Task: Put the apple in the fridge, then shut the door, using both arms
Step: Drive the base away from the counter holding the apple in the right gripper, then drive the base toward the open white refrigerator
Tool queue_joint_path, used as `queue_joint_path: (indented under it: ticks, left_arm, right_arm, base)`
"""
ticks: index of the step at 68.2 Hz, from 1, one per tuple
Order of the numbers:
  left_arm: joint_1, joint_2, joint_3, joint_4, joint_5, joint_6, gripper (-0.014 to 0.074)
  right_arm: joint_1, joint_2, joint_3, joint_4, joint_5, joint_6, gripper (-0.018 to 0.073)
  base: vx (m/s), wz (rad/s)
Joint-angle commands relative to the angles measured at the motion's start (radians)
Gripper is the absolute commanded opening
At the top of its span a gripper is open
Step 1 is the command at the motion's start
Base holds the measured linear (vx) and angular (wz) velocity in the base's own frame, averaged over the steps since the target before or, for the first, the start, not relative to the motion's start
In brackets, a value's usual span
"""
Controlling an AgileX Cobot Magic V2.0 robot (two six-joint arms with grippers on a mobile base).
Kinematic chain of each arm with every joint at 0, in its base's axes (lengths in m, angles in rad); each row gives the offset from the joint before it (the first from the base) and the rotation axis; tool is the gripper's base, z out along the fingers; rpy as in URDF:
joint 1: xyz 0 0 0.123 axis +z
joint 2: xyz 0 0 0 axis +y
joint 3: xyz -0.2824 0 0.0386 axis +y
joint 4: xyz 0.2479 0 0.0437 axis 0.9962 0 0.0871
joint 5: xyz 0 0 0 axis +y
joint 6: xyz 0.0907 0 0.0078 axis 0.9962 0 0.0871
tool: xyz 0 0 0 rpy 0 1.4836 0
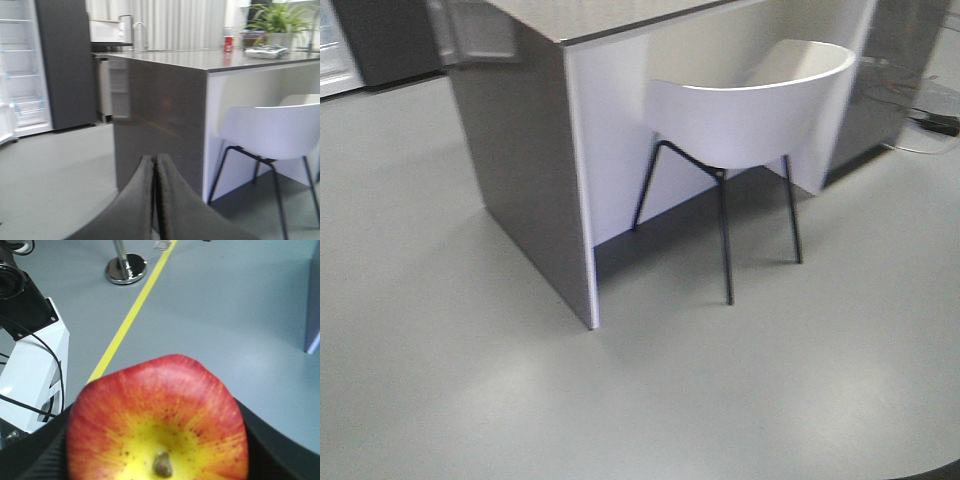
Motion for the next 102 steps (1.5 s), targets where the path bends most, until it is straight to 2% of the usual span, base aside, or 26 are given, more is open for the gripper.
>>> queue_joint_path:
  ticks: [1, 51, 102]
  left_arm:
    - [-0.003, -0.014, 0.029, 0.000, -0.077, -0.009, -0.0006]
    - [-0.003, -0.014, 0.029, 0.000, -0.077, -0.009, -0.0006]
    - [-0.003, -0.014, 0.029, 0.000, -0.077, -0.009, -0.0006]
  right_arm:
    - [0.001, 0.008, -0.026, 0.064, -0.032, -0.011, 0.0134]
    - [0.001, 0.008, -0.026, 0.064, -0.026, -0.011, 0.0134]
    - [0.001, 0.008, -0.026, 0.064, -0.025, -0.011, 0.0134]
  base:
    - [0.04, 0.55]
    - [0.06, 0.50]
    - [0.09, 0.33]
